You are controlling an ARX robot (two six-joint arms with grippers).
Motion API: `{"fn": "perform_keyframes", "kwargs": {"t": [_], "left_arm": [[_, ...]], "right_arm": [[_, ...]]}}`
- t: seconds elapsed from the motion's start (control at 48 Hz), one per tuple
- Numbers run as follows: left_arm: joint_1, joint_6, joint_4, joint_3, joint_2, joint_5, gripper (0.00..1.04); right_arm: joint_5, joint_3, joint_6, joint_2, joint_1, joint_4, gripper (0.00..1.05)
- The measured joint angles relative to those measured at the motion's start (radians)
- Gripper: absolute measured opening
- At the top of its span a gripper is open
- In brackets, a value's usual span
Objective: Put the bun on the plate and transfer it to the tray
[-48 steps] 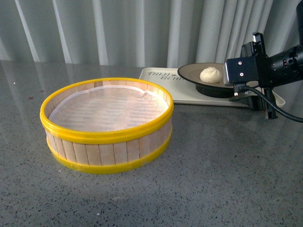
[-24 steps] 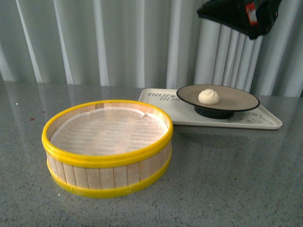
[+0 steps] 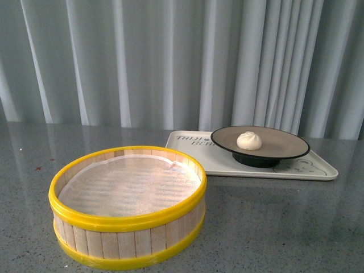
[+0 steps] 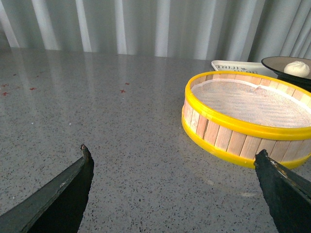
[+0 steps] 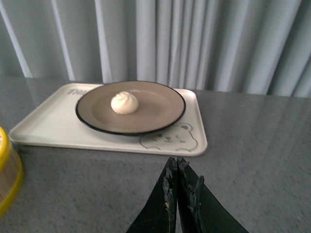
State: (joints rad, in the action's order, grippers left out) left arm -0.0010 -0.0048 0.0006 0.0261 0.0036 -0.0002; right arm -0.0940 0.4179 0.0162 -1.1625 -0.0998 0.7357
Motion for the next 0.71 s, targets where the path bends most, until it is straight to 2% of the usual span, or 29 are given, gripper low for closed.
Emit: {"fn": "perform_keyframes", "kwargs": {"t": [0.271, 0.333, 0.417, 0.708], "left_arm": [[0.0, 0.0, 0.0, 0.0, 0.0, 0.0, 0.98], [0.0, 0.0, 0.0, 0.0, 0.0, 0.0, 0.98], [0.0, 0.0, 0.0, 0.0, 0.0, 0.0, 0.98], [0.0, 0.0, 0.0, 0.0, 0.0, 0.0, 0.98]], "right_arm": [[0.03, -0.147, -0.003, 0.125, 0.031, 0.021, 0.02], [0.085, -0.18, -0.003, 0.159, 0.068, 0.02, 0.02], [0.088, -0.23, -0.005, 0.221, 0.097, 0.009, 0.02], [0.092, -0.323, -0.005, 0.388, 0.098, -0.068, 0.02]]}}
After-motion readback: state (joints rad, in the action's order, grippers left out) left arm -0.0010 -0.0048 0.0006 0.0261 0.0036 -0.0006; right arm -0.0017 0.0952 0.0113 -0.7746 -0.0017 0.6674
